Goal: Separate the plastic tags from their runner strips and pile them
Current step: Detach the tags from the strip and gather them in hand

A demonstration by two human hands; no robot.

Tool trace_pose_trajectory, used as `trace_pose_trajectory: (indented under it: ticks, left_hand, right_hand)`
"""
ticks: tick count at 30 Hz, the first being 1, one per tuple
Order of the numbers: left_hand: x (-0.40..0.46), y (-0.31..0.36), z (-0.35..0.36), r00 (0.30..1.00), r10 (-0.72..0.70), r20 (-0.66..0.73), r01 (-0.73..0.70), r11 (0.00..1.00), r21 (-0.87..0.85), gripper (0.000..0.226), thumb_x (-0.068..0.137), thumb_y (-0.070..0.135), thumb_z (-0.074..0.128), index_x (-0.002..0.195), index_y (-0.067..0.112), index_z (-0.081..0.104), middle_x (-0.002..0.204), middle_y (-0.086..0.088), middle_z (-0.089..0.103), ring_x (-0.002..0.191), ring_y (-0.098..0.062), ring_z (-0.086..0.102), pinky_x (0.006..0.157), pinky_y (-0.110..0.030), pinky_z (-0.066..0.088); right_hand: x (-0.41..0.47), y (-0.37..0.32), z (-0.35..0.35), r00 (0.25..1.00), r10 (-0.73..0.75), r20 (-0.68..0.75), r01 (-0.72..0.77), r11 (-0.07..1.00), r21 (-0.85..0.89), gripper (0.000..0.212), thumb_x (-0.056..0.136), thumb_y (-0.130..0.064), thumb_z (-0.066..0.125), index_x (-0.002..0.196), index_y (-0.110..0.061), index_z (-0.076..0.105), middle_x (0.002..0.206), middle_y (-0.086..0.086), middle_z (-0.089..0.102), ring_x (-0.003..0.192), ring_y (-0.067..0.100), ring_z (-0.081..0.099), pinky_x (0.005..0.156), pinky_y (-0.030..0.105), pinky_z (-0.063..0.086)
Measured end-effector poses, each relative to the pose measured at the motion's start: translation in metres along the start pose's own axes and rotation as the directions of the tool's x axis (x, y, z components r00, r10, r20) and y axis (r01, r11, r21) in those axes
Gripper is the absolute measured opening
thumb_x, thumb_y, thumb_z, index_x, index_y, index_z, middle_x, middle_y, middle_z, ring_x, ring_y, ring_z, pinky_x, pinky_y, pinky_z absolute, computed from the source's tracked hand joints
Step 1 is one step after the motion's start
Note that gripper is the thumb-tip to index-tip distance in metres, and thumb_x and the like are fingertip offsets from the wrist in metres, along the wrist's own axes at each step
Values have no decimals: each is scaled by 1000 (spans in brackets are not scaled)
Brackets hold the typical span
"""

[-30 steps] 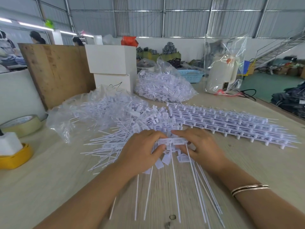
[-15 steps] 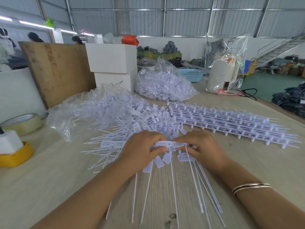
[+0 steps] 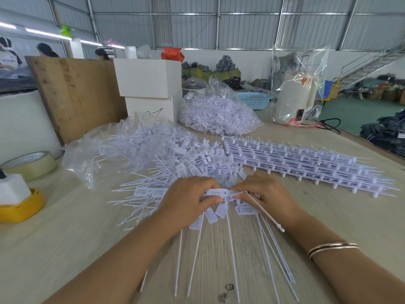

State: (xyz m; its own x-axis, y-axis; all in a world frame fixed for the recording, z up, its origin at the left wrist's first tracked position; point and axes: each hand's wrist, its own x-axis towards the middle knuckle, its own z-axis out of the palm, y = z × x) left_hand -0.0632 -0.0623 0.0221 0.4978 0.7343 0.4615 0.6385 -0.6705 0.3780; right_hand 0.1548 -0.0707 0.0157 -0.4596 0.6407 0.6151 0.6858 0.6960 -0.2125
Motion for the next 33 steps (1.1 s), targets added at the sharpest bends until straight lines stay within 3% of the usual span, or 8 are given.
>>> trace_pose_trajectory:
  ticks: [7, 10, 13, 18, 22, 27, 30, 33]
  left_hand:
    - [3, 1, 1, 999, 37, -23, -35, 996, 81, 12, 87, 38, 62, 89, 26, 64, 65, 14, 53, 56, -6, 47, 53, -15, 25]
    - [2, -2, 0, 999, 31, -18, -30, 997, 68, 13, 88, 40, 60, 90, 28, 63, 65, 15, 52, 56, -2, 49, 50, -15, 28]
    - [1, -8, -1, 1000, -6, -21, 7, 997, 74, 20, 90, 43, 56, 98, 26, 62, 79, 12, 61, 62, -3, 51, 53, -18, 34]
    - [0, -8, -1, 998, -57, -4, 57, 997, 60, 30, 91, 47, 51, 116, 30, 53, 105, 17, 59, 86, -8, 59, 73, -31, 50]
    - [-1, -6, -3, 998, -51, -40, 53, 997, 48, 18, 89, 46, 52, 98, 32, 45, 82, 18, 54, 62, -4, 55, 56, -26, 44]
    - [-1, -1, -8, 998, -40, -46, 43, 996, 84, 18, 87, 19, 55, 104, 21, 51, 66, 21, 42, 55, 5, 49, 51, -12, 32]
    - [-2, 1, -9, 999, -34, -35, 37, 995, 93, 22, 87, 13, 53, 107, 21, 50, 76, 21, 43, 57, 4, 47, 57, -12, 30]
    - [-2, 5, -5, 998, 55, -26, -50, 983, 174, 24, 88, 14, 51, 111, 19, 51, 98, 13, 51, 57, -3, 38, 75, -23, 33]
  right_hand:
    - [1, -6, 1, 998, 59, -22, -55, 986, 156, 27, 90, -30, 57, 65, -24, 68, 58, -22, 55, 57, -5, 51, 57, 12, 36]
    - [0, -3, -4, 916, 380, -130, -301, 864, 404, 29, 88, -38, 55, 66, -25, 69, 71, -4, 66, 65, 5, 60, 59, 18, 45]
    - [-7, 10, -15, 806, 552, -214, -397, 773, 495, 28, 90, -19, 57, 65, -22, 69, 80, -26, 68, 85, -9, 61, 67, 1, 39]
    - [-6, 10, -7, 965, 263, -16, -251, 934, 252, 55, 82, 15, 53, 108, -32, 66, 77, -10, 63, 72, 5, 56, 63, 16, 40]
    - [-1, 17, -2, 996, 32, 79, -43, 989, 138, 49, 74, 26, 51, 103, -8, 72, 83, -2, 55, 76, 16, 53, 68, 34, 42]
    - [-6, 22, -9, 983, 87, 160, -106, 988, 110, 55, 70, 23, 41, 105, -6, 71, 92, 3, 55, 89, 20, 50, 76, 39, 40]
    - [-6, 19, -15, 972, 228, 60, -235, 954, 184, 49, 76, 6, 39, 106, -18, 69, 100, -3, 51, 97, 12, 48, 84, 27, 40]
    - [0, 1, -11, 997, 83, 6, -83, 987, 135, 48, 77, -4, 49, 119, -26, 56, 108, -5, 51, 101, 7, 49, 89, 19, 38]
